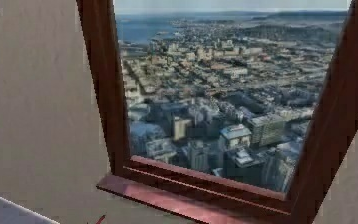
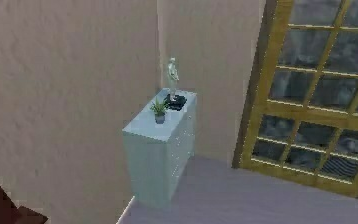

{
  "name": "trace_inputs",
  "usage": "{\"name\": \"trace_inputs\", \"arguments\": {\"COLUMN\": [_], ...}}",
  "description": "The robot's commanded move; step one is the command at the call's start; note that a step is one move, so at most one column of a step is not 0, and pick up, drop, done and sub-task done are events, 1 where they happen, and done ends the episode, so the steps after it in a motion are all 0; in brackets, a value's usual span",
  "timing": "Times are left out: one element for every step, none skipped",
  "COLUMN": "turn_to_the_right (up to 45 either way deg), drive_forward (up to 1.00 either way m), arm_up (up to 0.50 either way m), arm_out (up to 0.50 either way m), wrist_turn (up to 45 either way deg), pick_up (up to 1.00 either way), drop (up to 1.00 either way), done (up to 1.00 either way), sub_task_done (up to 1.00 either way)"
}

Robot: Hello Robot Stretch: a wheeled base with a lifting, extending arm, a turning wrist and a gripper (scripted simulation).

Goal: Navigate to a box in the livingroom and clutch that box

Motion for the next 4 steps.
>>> {"name": "trace_inputs", "arguments": {"turn_to_the_right": [-45.0,-45.0,-30.0,0.0], "drive_forward": [0.00,0.00,0.00,0.00], "arm_up": [0.00,0.00,0.00,0.34], "arm_out": [0.00,0.00,0.00,0.00], "wrist_turn": [0.0,0.0,0.0,0.0], "pick_up": [0.00,0.00,0.00,0.00], "drop": [0.00,0.00,0.00,0.00], "done": [0.00,0.00,0.00,0.00], "sub_task_done": [0.00,0.00,0.00,0.00]}}
